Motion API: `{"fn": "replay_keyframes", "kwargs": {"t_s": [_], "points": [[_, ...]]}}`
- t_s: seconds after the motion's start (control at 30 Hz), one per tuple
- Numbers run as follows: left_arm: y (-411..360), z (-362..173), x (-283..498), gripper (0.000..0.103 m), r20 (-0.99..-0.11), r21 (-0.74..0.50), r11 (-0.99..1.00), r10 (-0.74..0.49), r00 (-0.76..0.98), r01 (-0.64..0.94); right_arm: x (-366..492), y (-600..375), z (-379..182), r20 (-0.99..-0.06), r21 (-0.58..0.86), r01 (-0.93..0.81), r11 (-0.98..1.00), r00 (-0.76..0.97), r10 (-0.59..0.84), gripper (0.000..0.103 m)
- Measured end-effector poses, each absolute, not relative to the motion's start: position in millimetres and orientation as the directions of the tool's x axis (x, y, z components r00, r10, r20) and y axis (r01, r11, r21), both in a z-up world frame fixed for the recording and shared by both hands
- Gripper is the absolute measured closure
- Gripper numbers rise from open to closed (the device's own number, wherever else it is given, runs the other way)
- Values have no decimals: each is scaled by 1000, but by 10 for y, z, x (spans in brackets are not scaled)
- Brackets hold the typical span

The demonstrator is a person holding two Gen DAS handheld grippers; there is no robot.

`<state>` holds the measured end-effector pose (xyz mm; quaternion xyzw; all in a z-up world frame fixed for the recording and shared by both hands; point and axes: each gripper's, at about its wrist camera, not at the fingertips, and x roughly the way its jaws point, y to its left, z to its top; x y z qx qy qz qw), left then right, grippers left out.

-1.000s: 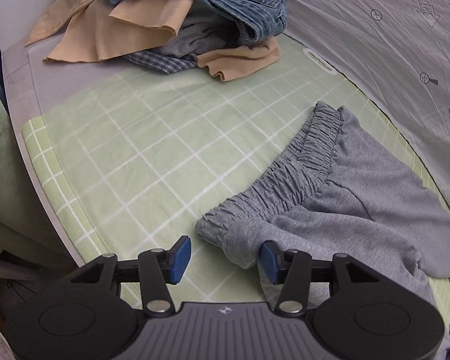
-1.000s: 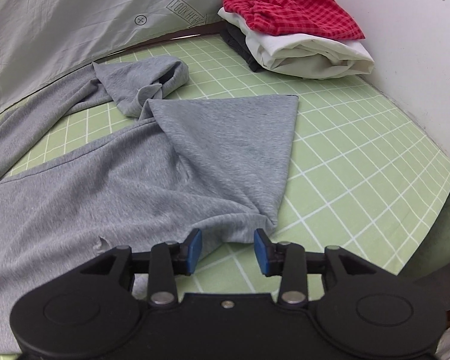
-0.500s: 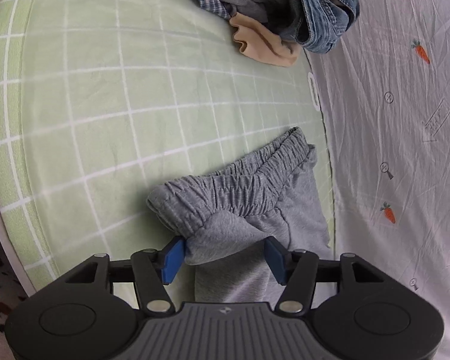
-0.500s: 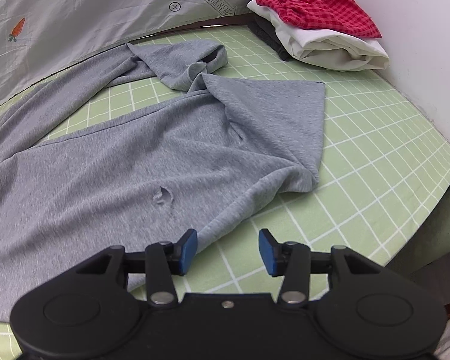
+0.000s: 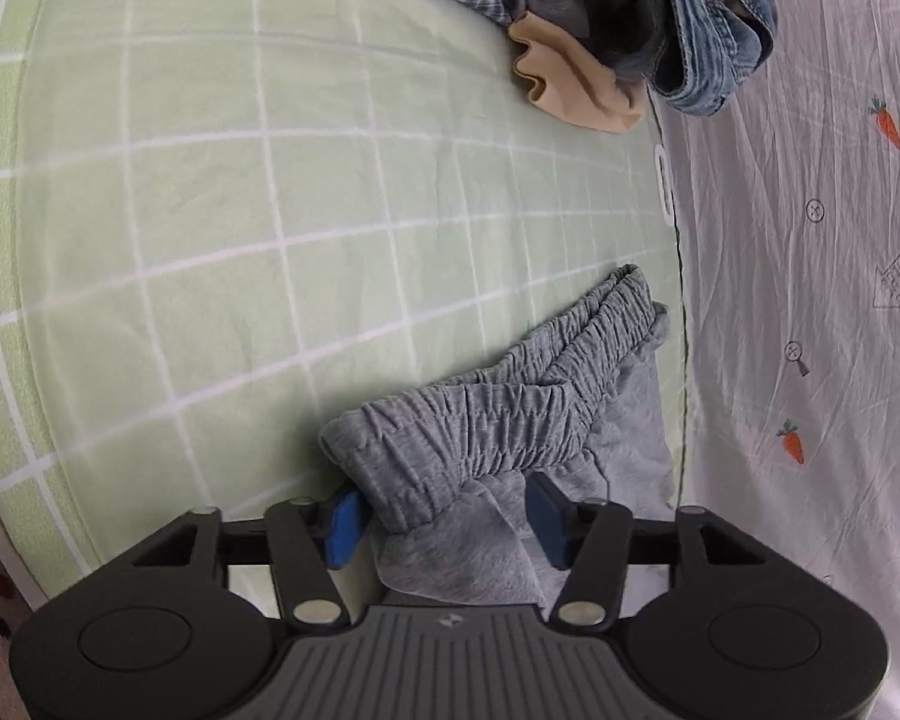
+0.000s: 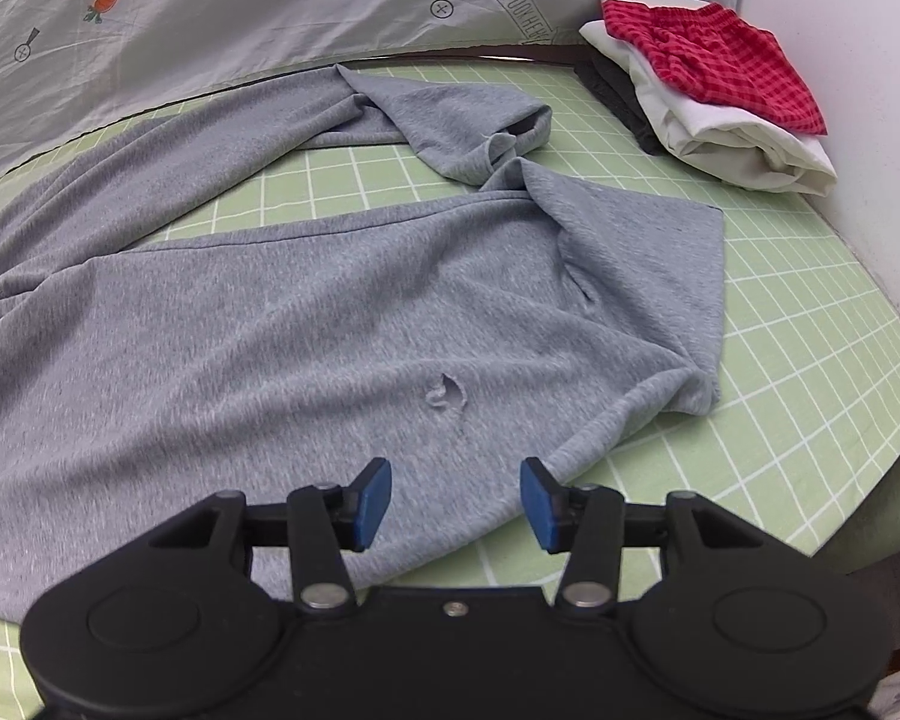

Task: Fold clothes

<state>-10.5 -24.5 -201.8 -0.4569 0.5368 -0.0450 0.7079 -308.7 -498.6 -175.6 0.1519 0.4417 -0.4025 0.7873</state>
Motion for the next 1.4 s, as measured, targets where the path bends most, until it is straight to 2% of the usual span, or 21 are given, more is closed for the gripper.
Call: {"fn": "replay_keyframes", "kwargs": {"t_s": [0.03, 0.07, 0.17, 0.3, 0.43, 0.53, 0.6, 0.67, 1.03, 1.4], "points": [[-246, -1967, -62, 89, -742, -669, 627, -525, 418, -399, -3059, -4966, -1752, -817, -120, 763, 636, 288, -499, 55], [-247, -1917, -20, 91, -763, -639, 674, -494, 417, -371, -3033, -4947, -1747, -817, -123, 757, 641, 290, -499, 55], [-40, -1741, 112, 92, -744, -640, 692, -448, 496, -335, -2987, -4897, -1733, -815, -136, 745, 653, 290, -501, 55], [244, -1535, 326, 92, -752, -583, 736, -327, 573, -344, -2977, -4844, -1715, -814, -154, 734, 661, 285, -506, 55], [261, -1438, 338, 90, -768, -530, 776, -270, 581, -340, -3017, -4817, -1700, -815, -168, 732, 660, 274, -511, 55], [254, -1373, 332, 75, -779, -491, 804, -233, 582, -336, -3069, -4834, -1683, -815, -170, 737, 654, 268, -514, 54], [249, -1330, 328, 55, -786, -464, 821, -207, 583, -333, -3118, -4867, -1651, -807, -166, 750, 641, 271, -525, 52], [245, -1287, 323, 45, -791, -436, 837, -182, 584, -331, -3181, -4949, -1631, -797, -149, 775, 614, 273, -539, 49], [-441, -1010, -323, 28, -771, -327, 899, -77, 632, -291, -3448, -5940, -1737, -790, 33, 872, 488, 322, -521, 48], [-2071, -1281, -726, 23, -835, -190, 982, -174, 522, 24, -3426, -7141, -1958, -780, 94, 836, 541, 400, -482, 50]]}}
